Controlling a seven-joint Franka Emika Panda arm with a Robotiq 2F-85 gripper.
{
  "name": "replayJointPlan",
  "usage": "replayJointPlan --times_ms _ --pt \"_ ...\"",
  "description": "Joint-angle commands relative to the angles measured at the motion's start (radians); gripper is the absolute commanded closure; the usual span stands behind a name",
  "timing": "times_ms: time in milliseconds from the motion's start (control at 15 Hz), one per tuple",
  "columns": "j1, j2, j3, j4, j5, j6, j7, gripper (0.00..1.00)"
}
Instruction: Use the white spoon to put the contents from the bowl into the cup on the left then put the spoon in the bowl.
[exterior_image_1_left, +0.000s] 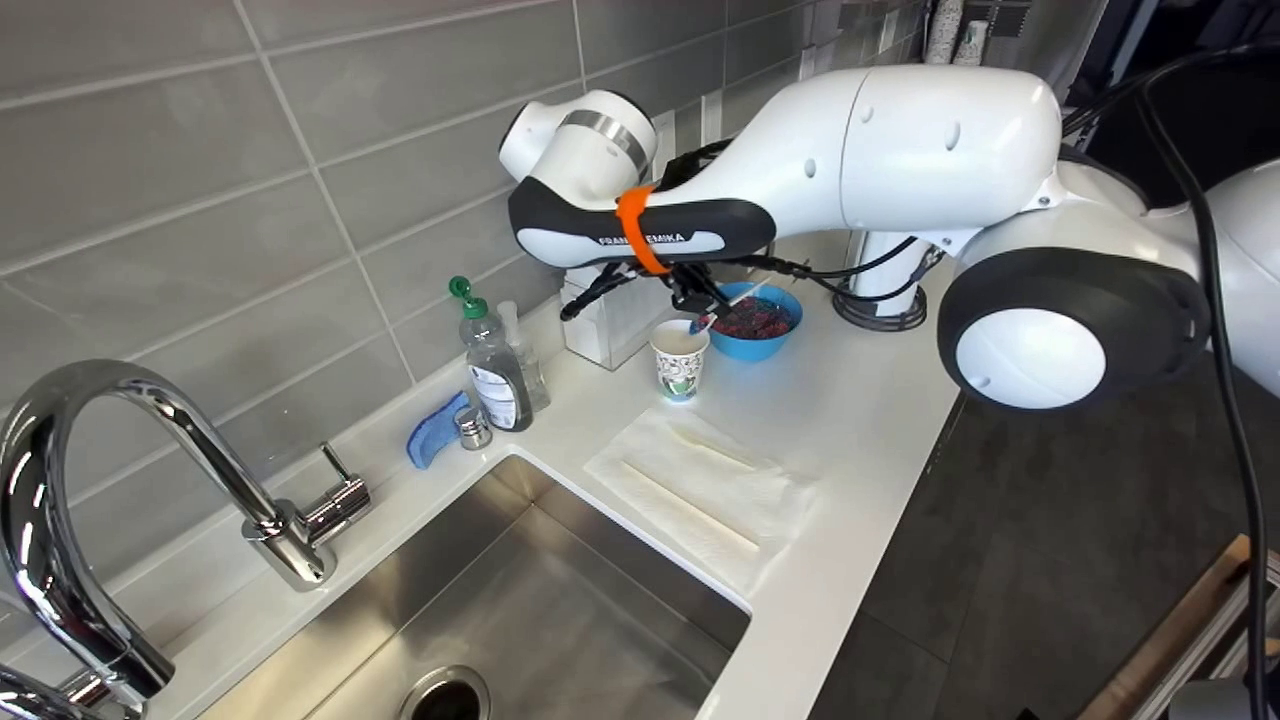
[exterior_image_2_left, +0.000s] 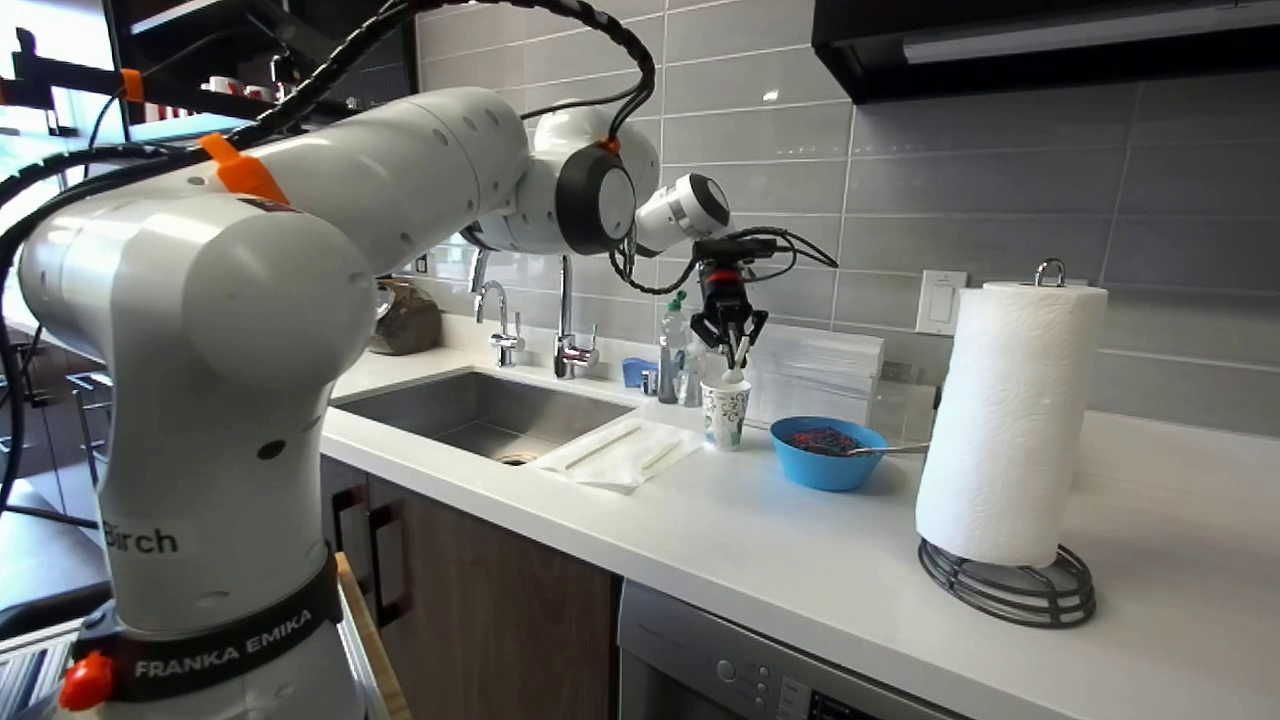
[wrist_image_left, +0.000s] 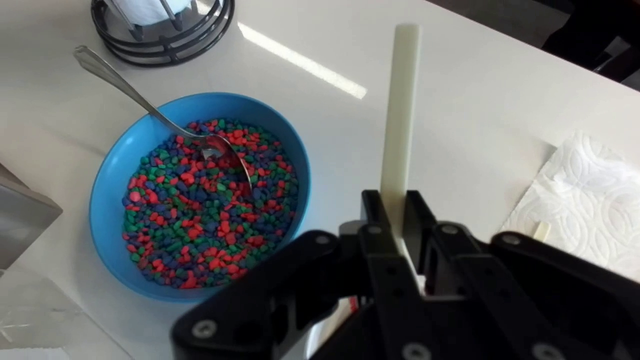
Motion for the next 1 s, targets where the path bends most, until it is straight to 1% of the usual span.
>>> replayJointPlan --times_ms 0,600,933 --pt "0.023 0.051 -0.027 0.076 -0.031 -0.041 -0.060 0.96" --pt "0.049 0.079 -0.065 0.103 -0.067 -0.036 -0.142 0.96" --pt "0.060 0.093 -0.066 0.126 -0.071 -0.018 -0.181 0.96"
